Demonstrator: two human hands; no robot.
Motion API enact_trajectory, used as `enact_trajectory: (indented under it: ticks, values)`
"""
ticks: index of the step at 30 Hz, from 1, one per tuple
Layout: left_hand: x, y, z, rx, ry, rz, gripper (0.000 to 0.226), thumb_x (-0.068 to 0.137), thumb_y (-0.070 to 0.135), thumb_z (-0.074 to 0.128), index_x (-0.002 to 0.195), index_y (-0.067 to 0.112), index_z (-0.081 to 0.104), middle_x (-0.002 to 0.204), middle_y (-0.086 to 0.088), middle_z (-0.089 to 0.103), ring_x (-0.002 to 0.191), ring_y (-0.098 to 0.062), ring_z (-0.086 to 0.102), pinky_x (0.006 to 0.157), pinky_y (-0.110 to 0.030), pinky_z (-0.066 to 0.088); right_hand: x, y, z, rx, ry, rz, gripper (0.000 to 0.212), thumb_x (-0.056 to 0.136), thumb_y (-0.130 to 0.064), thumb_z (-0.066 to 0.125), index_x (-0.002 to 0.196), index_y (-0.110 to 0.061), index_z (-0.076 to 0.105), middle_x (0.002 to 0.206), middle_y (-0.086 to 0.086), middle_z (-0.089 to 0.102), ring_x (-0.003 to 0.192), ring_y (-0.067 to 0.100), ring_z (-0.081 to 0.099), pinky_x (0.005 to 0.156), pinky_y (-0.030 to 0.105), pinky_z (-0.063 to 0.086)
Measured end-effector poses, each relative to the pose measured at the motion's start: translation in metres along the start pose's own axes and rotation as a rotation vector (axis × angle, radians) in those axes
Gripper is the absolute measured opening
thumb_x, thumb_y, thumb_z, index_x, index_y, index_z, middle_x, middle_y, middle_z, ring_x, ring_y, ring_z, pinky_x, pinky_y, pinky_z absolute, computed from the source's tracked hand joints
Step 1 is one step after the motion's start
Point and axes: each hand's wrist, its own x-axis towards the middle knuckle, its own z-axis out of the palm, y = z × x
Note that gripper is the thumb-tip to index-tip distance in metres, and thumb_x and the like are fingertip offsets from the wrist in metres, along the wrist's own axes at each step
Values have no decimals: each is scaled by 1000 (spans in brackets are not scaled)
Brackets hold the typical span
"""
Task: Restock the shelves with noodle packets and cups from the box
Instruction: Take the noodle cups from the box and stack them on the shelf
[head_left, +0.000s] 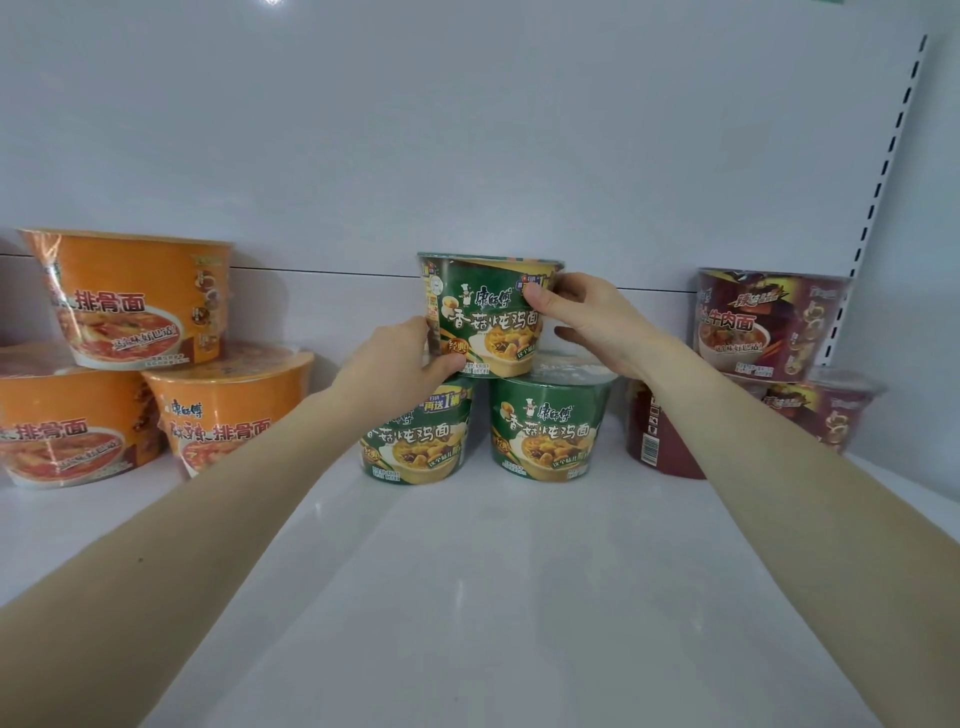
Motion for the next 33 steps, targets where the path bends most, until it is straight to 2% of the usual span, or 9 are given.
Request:
enact_trajectory:
  ticks: [2, 3, 6, 11, 15, 18, 25, 29, 33]
  values:
    - [-7, 2, -4, 160, 63, 25, 40, 92, 49, 44, 96, 9, 42, 100, -13, 58, 85, -26, 51, 65, -32, 36, -2, -3, -5, -41, 54, -54, 16, 88, -26, 58, 103, -19, 55, 100, -8, 60, 89, -6, 56, 82, 13, 47]
    - [-11, 3, -6, 251, 98, 51, 42, 93, 49, 41, 99, 8, 44, 102, -13, 58, 89, -28, 54, 64, -31, 33, -4, -4, -6, -67, 88, -81, 26, 88, -26, 60, 111, -15, 54, 103, -6, 60, 86, -8, 55, 76, 7, 46]
    - [-20, 7, -11, 432, 163, 131, 46, 94, 49, 37, 108, 7, 48, 104, -11, 59, 96, -29, 56, 63, -30, 31, -8, -6, -10, -178, 209, -139, 57, 84, -33, 64, 132, -7, 44, 127, 7, 56, 111, 10, 54, 91, 19, 41]
    - [-21, 7, -12, 372, 141, 107, 43, 92, 52, 40, 95, 9, 40, 100, -11, 59, 91, -28, 56, 62, -31, 33, -14, -10, -2, -221, 182, -71, 69, 83, -41, 63, 138, -13, 35, 134, 11, 50, 117, 19, 50, 100, 37, 43]
    - [-13, 1, -4, 270, 76, 86, 46, 90, 53, 44, 100, 8, 43, 101, -12, 61, 91, -30, 58, 63, -32, 37, -15, -12, 15, -195, 132, -13, 70, 84, -40, 62, 140, -14, 30, 133, 9, 49, 113, 21, 53, 87, 34, 46]
    - [-10, -2, -1, 217, 71, 81, 51, 90, 53, 45, 113, 8, 46, 105, -12, 62, 93, -31, 59, 66, -34, 42, -14, -12, 21, -191, 128, -6, 65, 85, -40, 60, 138, -13, 32, 129, 10, 52, 112, 23, 55, 90, 37, 48]
    - [-8, -4, 2, 184, 67, 85, 49, 91, 51, 45, 115, 9, 46, 108, -11, 62, 97, -32, 59, 73, -39, 47, -14, -13, 20, -215, 90, 25, 57, 89, -38, 54, 137, -14, 34, 127, 11, 55, 113, 24, 54, 97, 40, 44]
    - [-8, -7, 4, 234, 54, 110, 48, 92, 52, 41, 113, 9, 48, 105, -12, 63, 94, -33, 60, 69, -37, 47, -16, -14, 21, -225, 107, 36, 59, 88, -40, 55, 137, -14, 34, 127, 12, 55, 116, 24, 53, 96, 39, 43]
    - [-19, -4, 0, 471, 213, 302, 42, 95, 48, 35, 101, 9, 48, 81, -4, 58, 80, -29, 61, 64, -32, 39, -25, -15, 14, -407, 257, -72, 63, 89, -39, 56, 139, -8, 34, 134, 9, 51, 120, 18, 50, 94, 26, 39]
